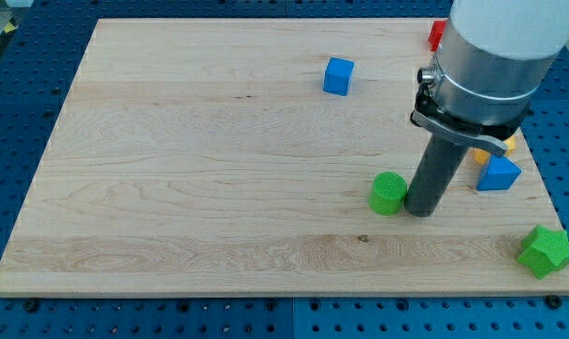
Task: Move the green circle closer to the blue cube
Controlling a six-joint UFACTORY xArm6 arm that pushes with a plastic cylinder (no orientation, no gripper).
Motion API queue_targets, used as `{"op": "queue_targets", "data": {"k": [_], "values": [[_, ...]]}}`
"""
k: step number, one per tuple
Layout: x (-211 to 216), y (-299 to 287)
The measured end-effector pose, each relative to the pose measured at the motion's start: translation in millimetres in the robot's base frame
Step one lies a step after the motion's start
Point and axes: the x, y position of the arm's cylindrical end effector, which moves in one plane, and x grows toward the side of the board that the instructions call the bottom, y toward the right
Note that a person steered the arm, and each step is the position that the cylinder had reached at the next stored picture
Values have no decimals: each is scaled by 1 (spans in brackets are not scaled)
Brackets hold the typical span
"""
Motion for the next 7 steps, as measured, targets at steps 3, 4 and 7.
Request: {"op": "queue_targets", "data": {"k": [3, 4, 7], "values": [[34, -57], [34, -52], [-3, -43]]}}
